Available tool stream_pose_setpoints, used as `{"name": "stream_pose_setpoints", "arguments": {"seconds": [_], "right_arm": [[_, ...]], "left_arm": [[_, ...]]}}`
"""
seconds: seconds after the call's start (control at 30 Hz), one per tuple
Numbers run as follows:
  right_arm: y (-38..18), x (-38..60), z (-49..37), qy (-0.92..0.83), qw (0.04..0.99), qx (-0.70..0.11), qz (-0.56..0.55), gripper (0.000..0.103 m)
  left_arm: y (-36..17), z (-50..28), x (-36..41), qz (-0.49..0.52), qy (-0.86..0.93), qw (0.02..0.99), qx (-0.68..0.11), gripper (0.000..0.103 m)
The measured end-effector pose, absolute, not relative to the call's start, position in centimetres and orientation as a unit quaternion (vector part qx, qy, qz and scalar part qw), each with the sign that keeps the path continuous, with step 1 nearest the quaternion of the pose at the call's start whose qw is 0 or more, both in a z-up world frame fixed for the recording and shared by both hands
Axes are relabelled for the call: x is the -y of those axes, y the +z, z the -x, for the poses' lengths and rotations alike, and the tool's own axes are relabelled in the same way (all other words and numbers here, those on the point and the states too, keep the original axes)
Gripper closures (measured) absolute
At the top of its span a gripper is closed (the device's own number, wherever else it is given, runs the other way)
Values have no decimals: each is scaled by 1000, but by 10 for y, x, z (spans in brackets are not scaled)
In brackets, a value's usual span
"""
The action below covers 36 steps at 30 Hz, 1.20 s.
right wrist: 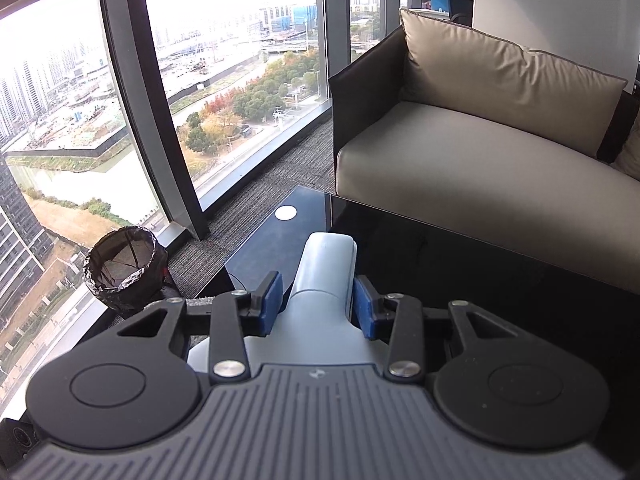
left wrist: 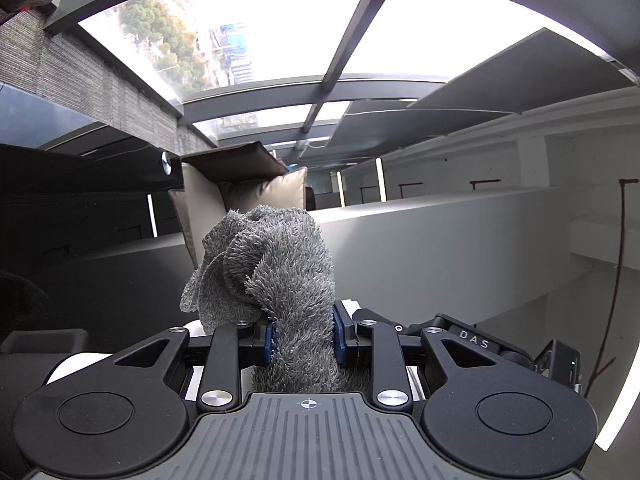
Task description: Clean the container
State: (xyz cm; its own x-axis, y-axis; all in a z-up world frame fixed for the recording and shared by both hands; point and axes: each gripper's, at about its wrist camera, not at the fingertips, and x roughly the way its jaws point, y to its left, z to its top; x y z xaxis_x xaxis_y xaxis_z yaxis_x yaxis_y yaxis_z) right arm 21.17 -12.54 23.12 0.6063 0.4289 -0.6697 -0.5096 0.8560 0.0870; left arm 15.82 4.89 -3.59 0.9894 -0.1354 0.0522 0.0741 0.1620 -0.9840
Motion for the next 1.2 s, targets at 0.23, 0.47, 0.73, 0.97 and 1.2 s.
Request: {"name": "stream_pose_setpoints", "arguments": {"seconds": [0.23,0.47,0.73,0.97,1.2], "right_arm": [[231,121,-208,268,893,-357,66,63],[231,116,-201,280,890,-353,77,63],[231,109,-193,297,885,-348,91,64],[232,102,-185,318,878,-340,109,64],[232,97,-179,337,872,-334,124,64]], "left_arm": [[-57,-158,-52,655,-41,753,-50,79],[-80,-161,-61,670,-3,737,-87,79],[-88,-162,-70,666,30,736,-115,79],[-93,-160,-77,666,50,733,-128,79],[-87,-155,-79,671,42,730,-119,79]]}}
